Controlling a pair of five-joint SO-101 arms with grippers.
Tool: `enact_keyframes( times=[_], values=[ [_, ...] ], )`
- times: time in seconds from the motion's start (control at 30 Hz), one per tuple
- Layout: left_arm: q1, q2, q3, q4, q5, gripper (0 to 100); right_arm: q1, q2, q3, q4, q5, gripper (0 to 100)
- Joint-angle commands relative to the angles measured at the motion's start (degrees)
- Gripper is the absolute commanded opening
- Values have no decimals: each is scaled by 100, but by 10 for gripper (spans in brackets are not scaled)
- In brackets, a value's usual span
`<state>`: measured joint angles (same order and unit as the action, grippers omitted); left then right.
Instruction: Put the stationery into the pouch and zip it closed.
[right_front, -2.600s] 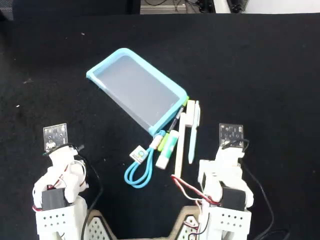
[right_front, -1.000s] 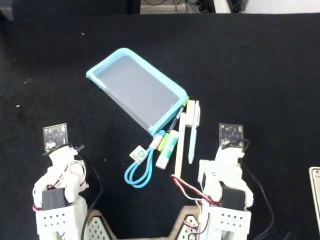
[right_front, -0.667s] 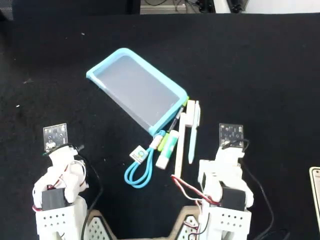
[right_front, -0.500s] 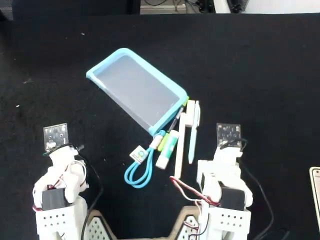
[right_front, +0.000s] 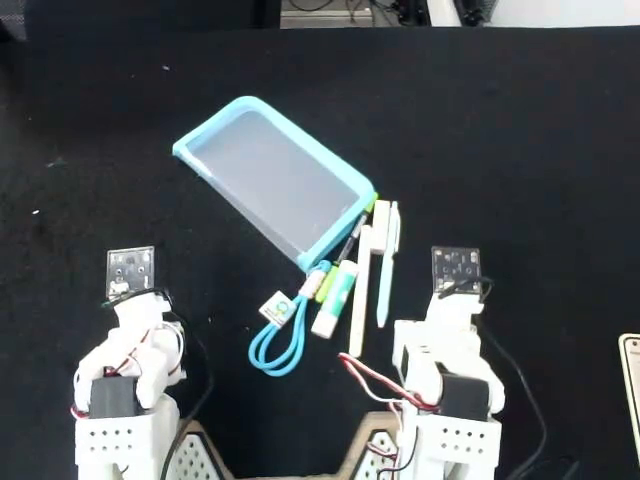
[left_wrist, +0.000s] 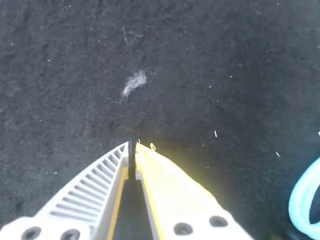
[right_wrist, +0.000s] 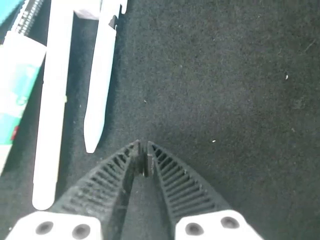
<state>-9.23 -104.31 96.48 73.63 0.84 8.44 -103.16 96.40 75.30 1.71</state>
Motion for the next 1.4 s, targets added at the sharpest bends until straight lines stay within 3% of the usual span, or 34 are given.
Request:
enact_keyframes(
  times=[0.0,0.2,0.37,0.43,0.63,0.7,0.8,0.93,1.07,1.37],
  values=[
    [84,-35,84,-53,26,30,-44,-541,13,-44,26,11],
    [92,-35,84,-53,18,32,-62,-541,13,-149,53,11],
    [31,-35,84,-132,-9,33,-26,-541,13,-1037,53,11],
    [-127,-35,75,-448,-18,33,-18,-541,13,-1380,53,11],
    [-1437,-35,84,-2277,-26,33,-18,-541,-22,-2075,62,11],
    [-1719,-35,84,-2576,-448,33,-18,-541,-22,-2242,62,11],
    [-1842,-35,84,-2673,-1978,33,-44,-541,-22,-2400,132,11],
    [-1736,-35,84,-2479,-3358,33,-44,-541,-127,-2418,1222,11],
    [-1789,-35,-75,-2655,-3253,33,-18,-541,-532,-2400,1609,11],
    [-1991,-35,-1780,-2690,-1670,33,-18,-541,-2993,-1442,1582,12]
  ],
)
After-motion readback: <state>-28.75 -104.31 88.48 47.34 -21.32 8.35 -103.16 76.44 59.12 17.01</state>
